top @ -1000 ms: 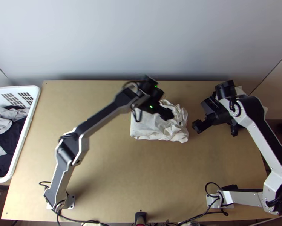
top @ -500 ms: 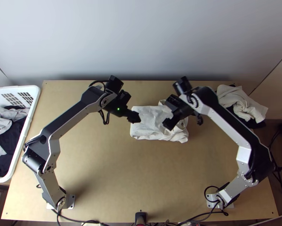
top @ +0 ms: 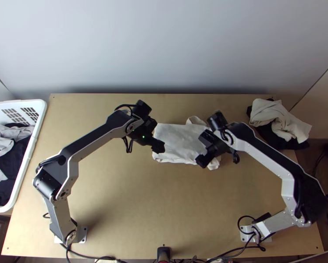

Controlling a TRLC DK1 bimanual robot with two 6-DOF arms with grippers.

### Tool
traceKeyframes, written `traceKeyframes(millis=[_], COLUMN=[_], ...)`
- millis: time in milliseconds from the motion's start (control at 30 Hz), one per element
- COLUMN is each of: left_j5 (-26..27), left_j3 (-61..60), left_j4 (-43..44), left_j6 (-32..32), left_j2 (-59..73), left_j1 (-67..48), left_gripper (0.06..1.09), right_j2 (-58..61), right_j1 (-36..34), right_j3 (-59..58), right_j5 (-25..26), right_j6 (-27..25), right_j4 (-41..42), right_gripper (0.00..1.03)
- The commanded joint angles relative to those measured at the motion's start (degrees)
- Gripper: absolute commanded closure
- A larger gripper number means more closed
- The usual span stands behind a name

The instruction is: Fold the t-shirt

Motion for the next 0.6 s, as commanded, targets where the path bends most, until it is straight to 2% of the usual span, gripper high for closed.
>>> traceKeyframes(millis=[0,233,367,567], left_j5=[-1.52,-2.04,-2.13,-2.48], left_j3=[-0.22,-0.3,-0.48,-4.61], left_j4=[-0.25,-3.33,-5.96,-7.98], left_j6=[-0.24,0.11,0.2,0.2], left_j2=[0.99,-3.49,-8.76,-17.9], left_j1=[-1.33,-0.27,1.22,4.47], left_gripper=[0.1,0.1,0.1,0.1], right_j2=[-5.2,-12.59,-13.29,-12.76], right_j1=[-2.22,2.53,9.03,17.73], right_j3=[-7.29,0.44,-0.17,-7.82], right_j5=[-0.2,1.47,6.48,13.68], right_j6=[0.31,-1.09,-4.7,-10.67], right_j4=[2.84,2.49,2.75,11.72], right_gripper=[0.03,0.03,0.03,0.03])
